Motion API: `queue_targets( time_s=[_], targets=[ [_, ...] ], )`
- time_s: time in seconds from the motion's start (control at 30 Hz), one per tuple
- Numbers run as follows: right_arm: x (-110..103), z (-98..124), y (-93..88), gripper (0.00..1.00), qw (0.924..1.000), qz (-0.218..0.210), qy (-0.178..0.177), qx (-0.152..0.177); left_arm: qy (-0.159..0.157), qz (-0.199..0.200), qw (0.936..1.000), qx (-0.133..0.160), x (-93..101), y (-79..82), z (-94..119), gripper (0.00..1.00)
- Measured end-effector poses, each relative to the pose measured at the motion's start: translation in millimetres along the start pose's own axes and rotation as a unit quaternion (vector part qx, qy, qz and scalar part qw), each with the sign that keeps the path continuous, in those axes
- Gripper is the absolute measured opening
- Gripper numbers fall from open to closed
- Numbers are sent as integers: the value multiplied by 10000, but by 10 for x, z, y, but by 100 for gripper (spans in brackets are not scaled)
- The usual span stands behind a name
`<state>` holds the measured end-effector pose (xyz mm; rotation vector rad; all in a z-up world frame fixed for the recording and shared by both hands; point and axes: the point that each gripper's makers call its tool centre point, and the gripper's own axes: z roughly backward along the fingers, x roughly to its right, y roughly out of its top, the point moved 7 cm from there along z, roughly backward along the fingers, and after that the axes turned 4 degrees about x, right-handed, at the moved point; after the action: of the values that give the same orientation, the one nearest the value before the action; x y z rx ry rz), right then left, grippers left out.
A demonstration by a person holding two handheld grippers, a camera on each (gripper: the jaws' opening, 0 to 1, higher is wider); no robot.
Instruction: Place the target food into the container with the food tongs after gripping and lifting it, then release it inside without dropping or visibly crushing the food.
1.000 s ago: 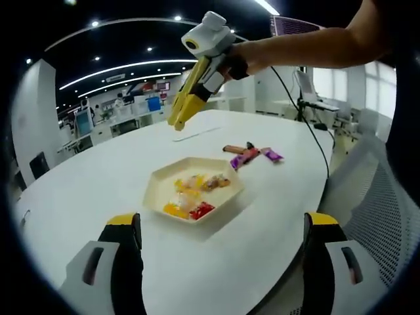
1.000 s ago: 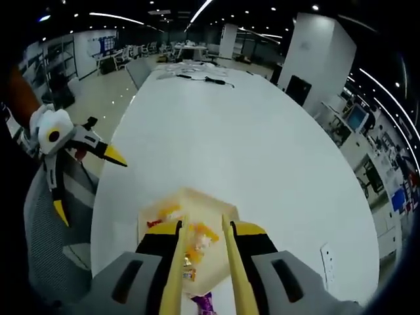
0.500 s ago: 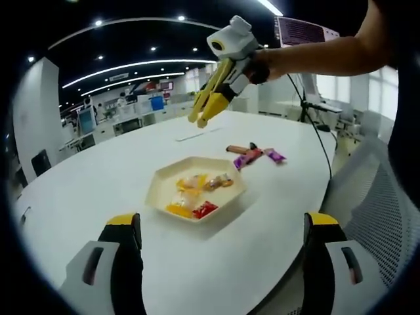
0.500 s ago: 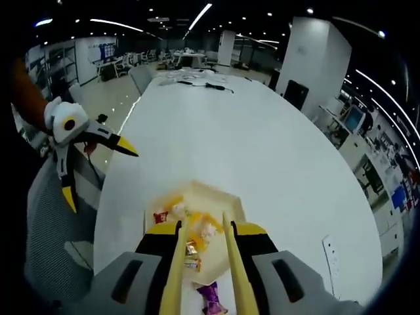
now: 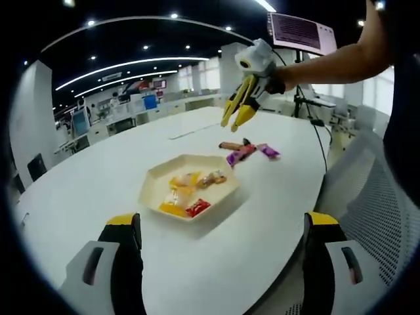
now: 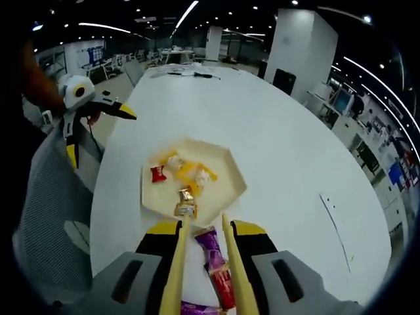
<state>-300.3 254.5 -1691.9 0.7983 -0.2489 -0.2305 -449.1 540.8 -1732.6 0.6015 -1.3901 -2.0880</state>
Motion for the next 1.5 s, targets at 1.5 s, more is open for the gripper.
queue_targets(
  time_s=[1.5],
  targets=[
    [114, -597, -687, 26, 9944, -563, 71, -894, 88, 96, 9999, 27, -18, 22, 18, 94]
  ],
)
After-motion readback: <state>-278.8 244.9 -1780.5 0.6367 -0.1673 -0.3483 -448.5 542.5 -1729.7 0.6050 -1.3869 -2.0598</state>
